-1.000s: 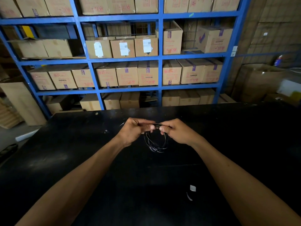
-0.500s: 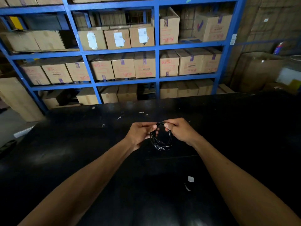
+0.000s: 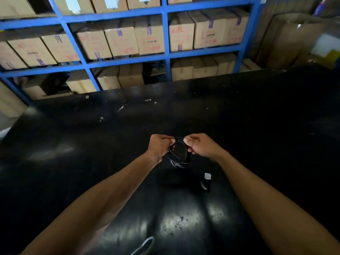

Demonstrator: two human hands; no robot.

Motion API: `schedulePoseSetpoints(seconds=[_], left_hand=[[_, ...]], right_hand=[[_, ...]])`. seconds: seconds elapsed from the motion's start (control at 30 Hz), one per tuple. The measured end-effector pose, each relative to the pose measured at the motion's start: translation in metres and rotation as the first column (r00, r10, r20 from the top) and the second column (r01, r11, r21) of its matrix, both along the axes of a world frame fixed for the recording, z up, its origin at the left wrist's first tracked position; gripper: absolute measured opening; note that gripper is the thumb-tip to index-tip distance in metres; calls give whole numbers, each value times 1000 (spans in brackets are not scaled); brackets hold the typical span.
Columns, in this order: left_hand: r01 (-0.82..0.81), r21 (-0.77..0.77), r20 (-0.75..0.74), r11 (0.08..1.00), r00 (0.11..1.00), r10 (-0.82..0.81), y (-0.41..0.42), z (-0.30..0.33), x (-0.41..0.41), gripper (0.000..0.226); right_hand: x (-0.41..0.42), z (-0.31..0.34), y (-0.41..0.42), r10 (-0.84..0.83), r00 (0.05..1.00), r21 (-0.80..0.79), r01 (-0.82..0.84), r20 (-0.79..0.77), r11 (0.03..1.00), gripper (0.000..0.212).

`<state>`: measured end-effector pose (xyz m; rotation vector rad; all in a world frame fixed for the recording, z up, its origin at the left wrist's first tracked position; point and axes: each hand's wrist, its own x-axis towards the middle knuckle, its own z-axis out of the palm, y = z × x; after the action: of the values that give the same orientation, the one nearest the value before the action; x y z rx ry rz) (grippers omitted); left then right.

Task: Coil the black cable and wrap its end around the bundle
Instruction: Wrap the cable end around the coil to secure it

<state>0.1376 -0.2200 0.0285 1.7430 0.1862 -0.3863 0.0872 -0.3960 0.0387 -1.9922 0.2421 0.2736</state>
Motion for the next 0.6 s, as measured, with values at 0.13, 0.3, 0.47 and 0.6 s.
schedulePoseSetpoints(seconds=[0.13, 0.3, 0.47, 0.6], left_hand=[[-35, 67, -88, 997, 995, 41, 1, -33, 10, 12], [-28, 111, -132, 993, 990, 43, -1, -62, 11, 9], [15, 131, -145, 991, 989, 4, -6, -77, 6, 9], [11, 127, -140, 992, 990, 7, -2, -81, 6, 9]], right_hand=[[-10, -35, -23, -64, 993, -324, 28, -102, 946, 21], [-32, -85, -32, -235, 873, -561, -52, -428, 826, 46], [-42, -118, -22, -317, 827, -579, -13, -464, 815, 64], [-37, -119, -22, -309, 868, -616, 6, -388, 788, 35]])
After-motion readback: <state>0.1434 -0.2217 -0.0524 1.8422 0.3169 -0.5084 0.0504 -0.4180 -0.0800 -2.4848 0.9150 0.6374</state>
